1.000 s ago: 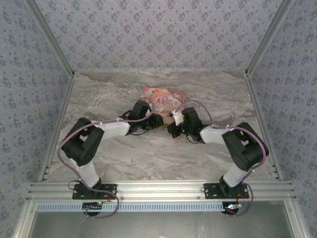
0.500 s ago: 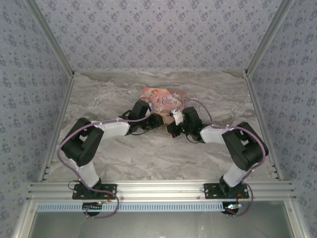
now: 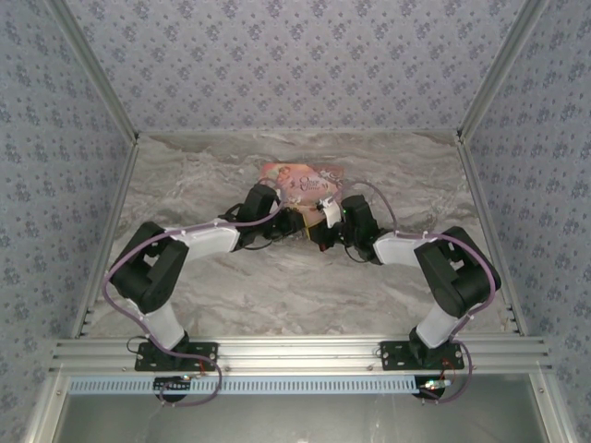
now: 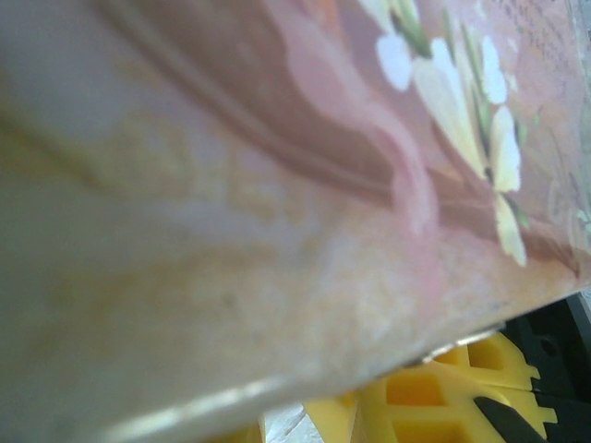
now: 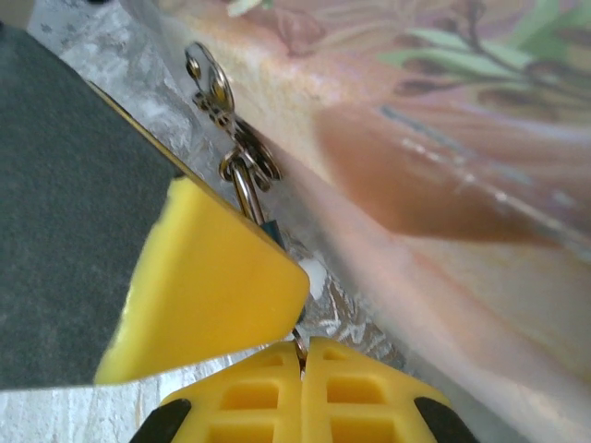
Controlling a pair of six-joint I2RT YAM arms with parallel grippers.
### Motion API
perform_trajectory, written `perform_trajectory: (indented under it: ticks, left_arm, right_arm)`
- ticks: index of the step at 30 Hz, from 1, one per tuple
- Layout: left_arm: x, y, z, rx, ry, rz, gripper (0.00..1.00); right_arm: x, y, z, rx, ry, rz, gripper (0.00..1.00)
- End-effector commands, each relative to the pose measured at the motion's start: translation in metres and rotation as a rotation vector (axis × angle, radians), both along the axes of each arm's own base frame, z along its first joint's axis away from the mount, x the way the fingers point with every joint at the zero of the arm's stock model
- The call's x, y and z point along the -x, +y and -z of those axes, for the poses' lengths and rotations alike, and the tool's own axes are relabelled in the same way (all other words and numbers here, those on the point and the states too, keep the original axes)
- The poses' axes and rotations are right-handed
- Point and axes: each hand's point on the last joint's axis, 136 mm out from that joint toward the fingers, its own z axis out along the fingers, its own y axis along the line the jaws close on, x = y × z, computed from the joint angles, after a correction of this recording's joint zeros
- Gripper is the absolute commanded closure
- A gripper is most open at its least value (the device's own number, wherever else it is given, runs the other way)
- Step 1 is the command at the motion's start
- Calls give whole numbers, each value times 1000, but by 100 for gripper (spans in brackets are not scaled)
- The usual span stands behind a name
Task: Unlock the padlock with the key
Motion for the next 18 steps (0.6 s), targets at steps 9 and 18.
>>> perform_trajectory:
  ticks: [9,18]
  left_arm:
    - [16,-21,-18,87,6,91,85]
    - [3,-24,-2,87,17,65,80]
  right_arm:
    - [-20,28,-76,-209,-155,-12,100]
    - [-6,10,-6,-116,56,114,100]
